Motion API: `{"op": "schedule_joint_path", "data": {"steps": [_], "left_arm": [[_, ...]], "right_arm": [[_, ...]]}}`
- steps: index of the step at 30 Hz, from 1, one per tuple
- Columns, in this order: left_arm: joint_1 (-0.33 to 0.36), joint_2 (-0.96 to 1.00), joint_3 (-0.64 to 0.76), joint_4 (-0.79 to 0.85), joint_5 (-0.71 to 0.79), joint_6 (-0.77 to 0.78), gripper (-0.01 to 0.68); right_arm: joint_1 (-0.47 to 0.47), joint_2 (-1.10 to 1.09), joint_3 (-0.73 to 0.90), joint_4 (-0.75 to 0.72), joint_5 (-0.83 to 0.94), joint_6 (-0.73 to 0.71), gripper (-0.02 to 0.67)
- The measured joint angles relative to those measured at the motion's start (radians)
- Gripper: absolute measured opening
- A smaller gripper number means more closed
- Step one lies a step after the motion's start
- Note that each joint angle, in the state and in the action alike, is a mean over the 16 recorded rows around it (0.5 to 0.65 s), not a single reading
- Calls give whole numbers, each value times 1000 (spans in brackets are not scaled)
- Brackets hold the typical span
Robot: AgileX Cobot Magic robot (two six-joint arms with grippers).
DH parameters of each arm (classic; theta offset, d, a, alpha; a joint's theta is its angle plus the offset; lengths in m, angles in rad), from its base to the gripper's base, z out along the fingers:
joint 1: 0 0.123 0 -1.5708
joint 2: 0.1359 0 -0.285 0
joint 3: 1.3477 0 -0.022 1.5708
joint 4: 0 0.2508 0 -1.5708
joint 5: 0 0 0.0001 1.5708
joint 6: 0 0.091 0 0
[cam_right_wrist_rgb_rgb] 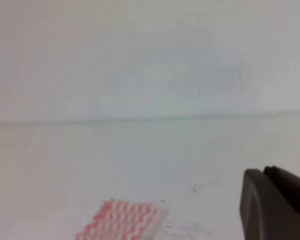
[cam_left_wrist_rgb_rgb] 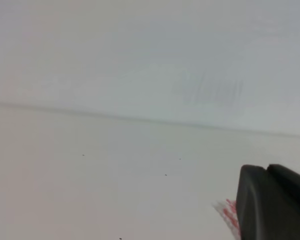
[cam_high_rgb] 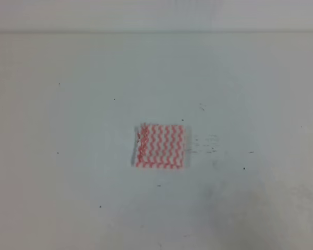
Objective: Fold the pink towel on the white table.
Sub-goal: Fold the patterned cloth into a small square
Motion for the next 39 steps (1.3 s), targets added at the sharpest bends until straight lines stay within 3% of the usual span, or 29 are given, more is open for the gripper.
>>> {"op": "schedule_joint_path", "data": {"steps": [19,30,39], "left_arm": [[0,3,-1,-5,5,2,-5],[0,2,-1,-5,5,2,-5],[0,-2,0,-5,5,2,-5]], "right_arm": [[-5,-20,113,9,-113,-110,-18],[-169,-105,123,10,-121,-226,-18],[-299,-241,174,27,-65,-240,-18]]}}
